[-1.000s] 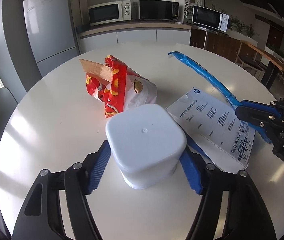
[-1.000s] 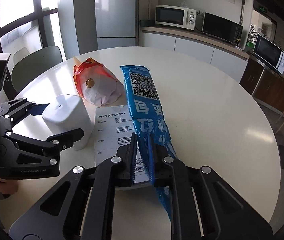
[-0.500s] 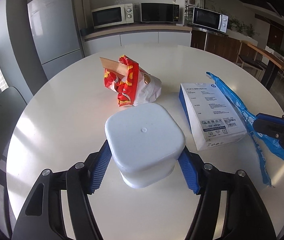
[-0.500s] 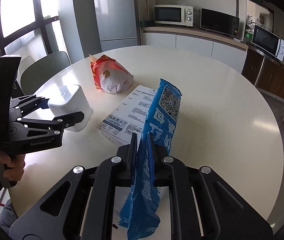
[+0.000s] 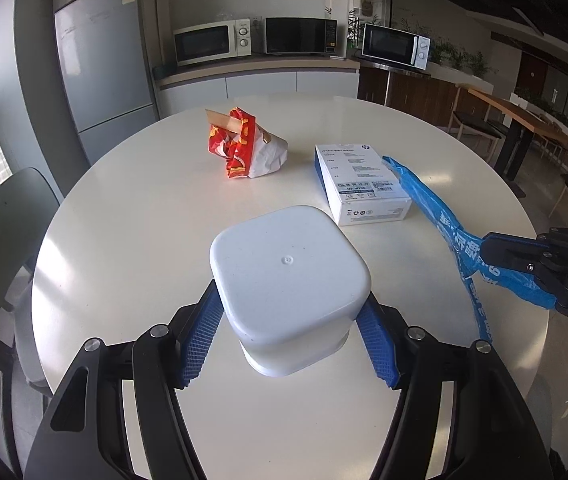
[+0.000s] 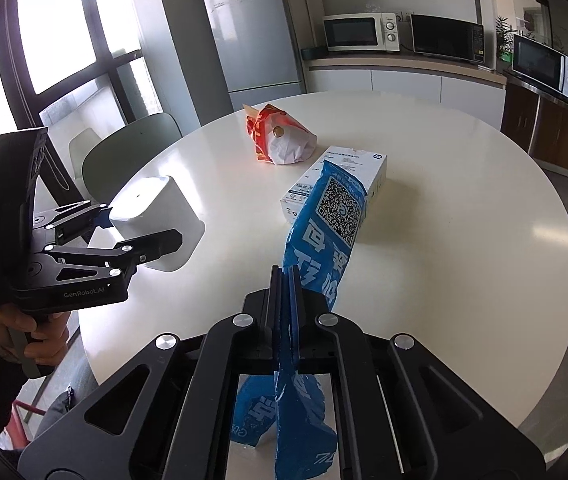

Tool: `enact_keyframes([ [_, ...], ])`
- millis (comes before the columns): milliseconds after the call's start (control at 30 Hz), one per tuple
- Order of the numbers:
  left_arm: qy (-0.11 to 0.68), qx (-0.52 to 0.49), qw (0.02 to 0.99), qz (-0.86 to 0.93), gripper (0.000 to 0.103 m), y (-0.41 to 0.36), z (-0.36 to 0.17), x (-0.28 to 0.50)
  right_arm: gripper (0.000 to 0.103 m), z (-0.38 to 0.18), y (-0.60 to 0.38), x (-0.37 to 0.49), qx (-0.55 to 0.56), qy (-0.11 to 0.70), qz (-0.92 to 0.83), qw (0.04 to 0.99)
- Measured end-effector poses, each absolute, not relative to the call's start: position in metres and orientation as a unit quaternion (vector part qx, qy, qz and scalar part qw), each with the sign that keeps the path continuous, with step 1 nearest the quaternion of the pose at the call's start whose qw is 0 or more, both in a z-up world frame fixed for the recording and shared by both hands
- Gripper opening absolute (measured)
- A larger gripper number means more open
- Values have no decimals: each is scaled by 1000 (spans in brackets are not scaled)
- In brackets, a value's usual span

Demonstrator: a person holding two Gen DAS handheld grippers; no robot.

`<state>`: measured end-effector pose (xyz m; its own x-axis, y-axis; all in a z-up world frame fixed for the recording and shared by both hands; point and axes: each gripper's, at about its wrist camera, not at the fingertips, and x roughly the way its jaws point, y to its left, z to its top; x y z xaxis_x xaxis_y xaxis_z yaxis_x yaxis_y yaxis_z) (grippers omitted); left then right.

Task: Collect trash
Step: 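Lift the white cup and blue packet off the table with both tools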

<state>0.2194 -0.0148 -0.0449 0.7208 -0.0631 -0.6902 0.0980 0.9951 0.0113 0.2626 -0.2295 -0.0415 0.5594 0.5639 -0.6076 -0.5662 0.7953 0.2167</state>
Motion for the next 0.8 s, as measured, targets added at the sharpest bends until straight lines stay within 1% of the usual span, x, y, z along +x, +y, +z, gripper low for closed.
enact_keyframes([
  [400,354,58,930,-86,65,-35,-39,151,2,-51,-262,209,55,351,361,862],
  [567,365,33,927,-85,65,-28,-48,146,1,-56,-265,193,67,350,371,858],
  [800,366,45,923,-113,65,-37,-61,114,1,-66,-277,165,79,346,418,836],
])
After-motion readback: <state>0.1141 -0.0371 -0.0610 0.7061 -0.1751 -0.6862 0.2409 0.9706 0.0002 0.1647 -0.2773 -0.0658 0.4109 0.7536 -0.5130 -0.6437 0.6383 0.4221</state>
